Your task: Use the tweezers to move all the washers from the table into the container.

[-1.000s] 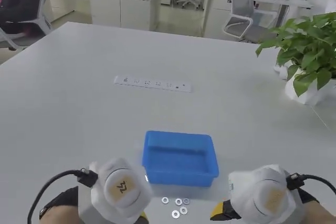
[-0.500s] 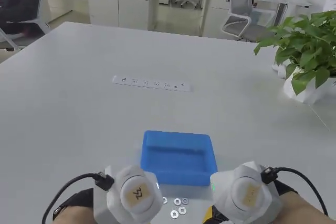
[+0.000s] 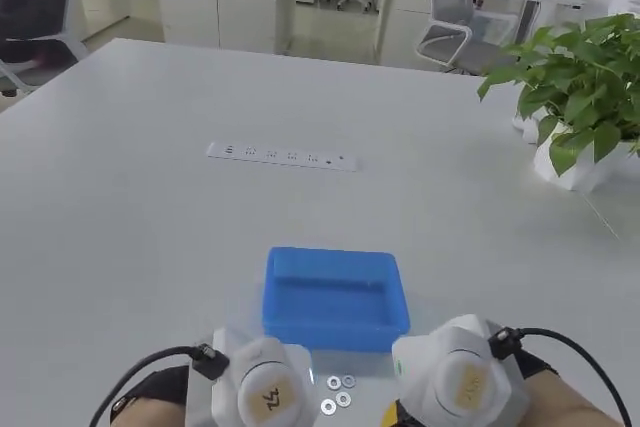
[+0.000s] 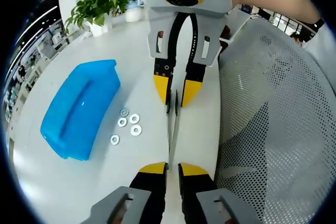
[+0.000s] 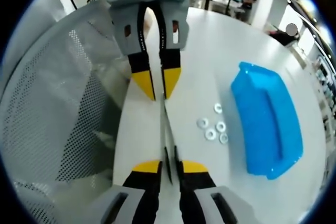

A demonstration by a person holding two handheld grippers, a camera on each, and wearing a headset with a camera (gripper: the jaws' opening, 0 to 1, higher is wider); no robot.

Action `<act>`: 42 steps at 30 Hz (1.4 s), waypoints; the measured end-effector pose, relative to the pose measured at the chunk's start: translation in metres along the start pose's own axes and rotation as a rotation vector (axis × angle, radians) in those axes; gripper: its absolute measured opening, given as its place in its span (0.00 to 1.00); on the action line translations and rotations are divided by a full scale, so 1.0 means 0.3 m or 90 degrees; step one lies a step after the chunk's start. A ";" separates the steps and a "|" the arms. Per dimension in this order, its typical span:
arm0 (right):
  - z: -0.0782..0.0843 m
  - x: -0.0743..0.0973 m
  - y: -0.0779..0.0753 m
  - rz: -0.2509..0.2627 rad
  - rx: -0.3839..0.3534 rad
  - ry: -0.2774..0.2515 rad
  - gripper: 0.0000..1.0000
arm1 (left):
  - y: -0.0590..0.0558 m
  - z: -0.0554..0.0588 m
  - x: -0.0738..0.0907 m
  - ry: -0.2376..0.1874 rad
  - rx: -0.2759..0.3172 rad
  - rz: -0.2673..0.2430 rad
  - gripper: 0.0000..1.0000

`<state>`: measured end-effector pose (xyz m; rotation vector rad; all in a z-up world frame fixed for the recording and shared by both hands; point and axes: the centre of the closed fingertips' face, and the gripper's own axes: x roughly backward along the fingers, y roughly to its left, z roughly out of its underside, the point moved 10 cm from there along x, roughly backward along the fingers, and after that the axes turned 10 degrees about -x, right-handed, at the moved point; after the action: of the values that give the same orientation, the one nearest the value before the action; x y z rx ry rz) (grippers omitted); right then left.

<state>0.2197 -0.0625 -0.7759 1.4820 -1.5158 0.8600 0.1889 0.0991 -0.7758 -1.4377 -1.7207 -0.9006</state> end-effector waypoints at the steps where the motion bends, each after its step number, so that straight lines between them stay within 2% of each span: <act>1: 0.000 0.000 0.001 0.002 0.001 -0.001 0.10 | 0.000 0.001 -0.003 0.001 -0.002 0.000 0.04; 4: -0.001 -0.001 0.003 0.010 0.006 -0.005 0.08 | 0.003 0.001 -0.007 0.002 -0.011 -0.004 0.00; 9: 0.002 -0.002 0.009 0.015 0.001 -0.014 0.07 | 0.005 0.005 -0.002 0.000 -0.011 -0.001 0.00; 12: 0.008 -0.002 0.016 0.019 -0.005 -0.024 0.07 | 0.005 0.001 0.027 -0.009 -0.006 -0.001 0.00; 17: 0.002 0.002 0.033 0.014 -0.043 -0.071 0.07 | 0.006 -0.007 0.080 -0.025 -0.009 -0.015 0.00; 22: -0.016 -0.001 0.043 0.016 -0.049 -0.091 0.07 | 0.012 -0.012 0.139 -0.045 0.004 -0.019 0.00; 26: -0.044 -0.002 0.044 0.010 -0.062 -0.116 0.07 | 0.010 -0.028 0.183 -0.051 -0.010 -0.028 0.00; 32: -0.091 0.001 0.054 0.007 -0.040 -0.134 0.07 | 0.009 -0.055 0.237 -0.061 -0.027 -0.035 0.00; 37: -0.124 -0.001 0.059 -0.003 -0.039 -0.157 0.08 | 0.010 -0.086 0.265 -0.063 -0.050 -0.035 0.00; 42: -0.135 0.003 0.062 -0.006 -0.038 -0.171 0.08 | 0.015 -0.126 0.274 -0.078 -0.068 -0.030 0.00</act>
<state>0.2052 -0.0251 -0.7566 1.6076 -1.7120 0.6216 0.1858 0.1078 -0.6856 -1.5570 -1.8265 -0.9596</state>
